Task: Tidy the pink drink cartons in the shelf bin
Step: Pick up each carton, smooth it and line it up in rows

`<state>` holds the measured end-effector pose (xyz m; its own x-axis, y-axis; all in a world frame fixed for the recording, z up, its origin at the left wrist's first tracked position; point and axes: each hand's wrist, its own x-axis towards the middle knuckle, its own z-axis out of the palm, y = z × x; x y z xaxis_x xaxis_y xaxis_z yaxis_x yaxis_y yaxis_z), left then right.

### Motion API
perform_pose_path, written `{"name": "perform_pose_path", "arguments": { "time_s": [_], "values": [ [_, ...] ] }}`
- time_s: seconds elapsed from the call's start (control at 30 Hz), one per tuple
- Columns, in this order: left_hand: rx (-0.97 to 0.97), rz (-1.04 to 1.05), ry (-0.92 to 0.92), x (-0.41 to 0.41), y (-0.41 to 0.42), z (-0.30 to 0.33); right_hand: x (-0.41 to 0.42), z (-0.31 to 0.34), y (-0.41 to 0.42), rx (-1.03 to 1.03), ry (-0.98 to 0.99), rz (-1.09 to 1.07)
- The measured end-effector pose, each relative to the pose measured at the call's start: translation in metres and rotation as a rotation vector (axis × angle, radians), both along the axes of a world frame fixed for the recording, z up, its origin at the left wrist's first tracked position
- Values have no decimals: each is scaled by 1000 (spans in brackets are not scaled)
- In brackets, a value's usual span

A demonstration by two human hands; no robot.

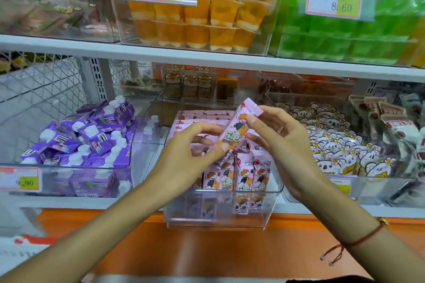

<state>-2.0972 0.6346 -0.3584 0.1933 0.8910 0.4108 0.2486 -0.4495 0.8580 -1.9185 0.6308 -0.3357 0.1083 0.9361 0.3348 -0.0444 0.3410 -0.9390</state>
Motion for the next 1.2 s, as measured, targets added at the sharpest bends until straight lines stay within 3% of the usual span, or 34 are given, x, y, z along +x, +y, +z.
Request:
{"name": "perform_pose_path", "arguments": {
  "time_s": [0.27, 0.47, 0.53, 0.67, 0.77, 0.83, 0.9, 1.03, 1.13, 1.2],
  "values": [
    [142, 109, 161, 0, -4, -4, 1, 3, -1, -24, 61, 13],
    [57, 12, 56, 4, -4, 0, 2, 1, 0, -141, -22, 306],
    [45, -13, 74, 6, -5, -2, -1, -1, 0, -137, -11, 295],
    [253, 148, 245, 7, -9, -5, -5, -3, -1, -60, 88, 155],
    [418, 256, 370, 7, -8, -3, -9, -5, -3, -25, 21, 123],
    [429, 286, 358, 5, -6, -1, -10, -4, -4, -14, -3, 132],
    [332, 209, 223, 4, -5, 1, -8, -1, -5, -33, -27, 154],
    [-119, -14, -137, 8, -6, 8, -2, 2, -2, -111, -172, 104],
    [-440, -120, -241, 8, -6, 7, -2, 0, -1, -166, -183, 81],
    [-513, -169, -261, 7, -8, 6, -2, -1, 0, -190, -155, 81]
  ]
}}
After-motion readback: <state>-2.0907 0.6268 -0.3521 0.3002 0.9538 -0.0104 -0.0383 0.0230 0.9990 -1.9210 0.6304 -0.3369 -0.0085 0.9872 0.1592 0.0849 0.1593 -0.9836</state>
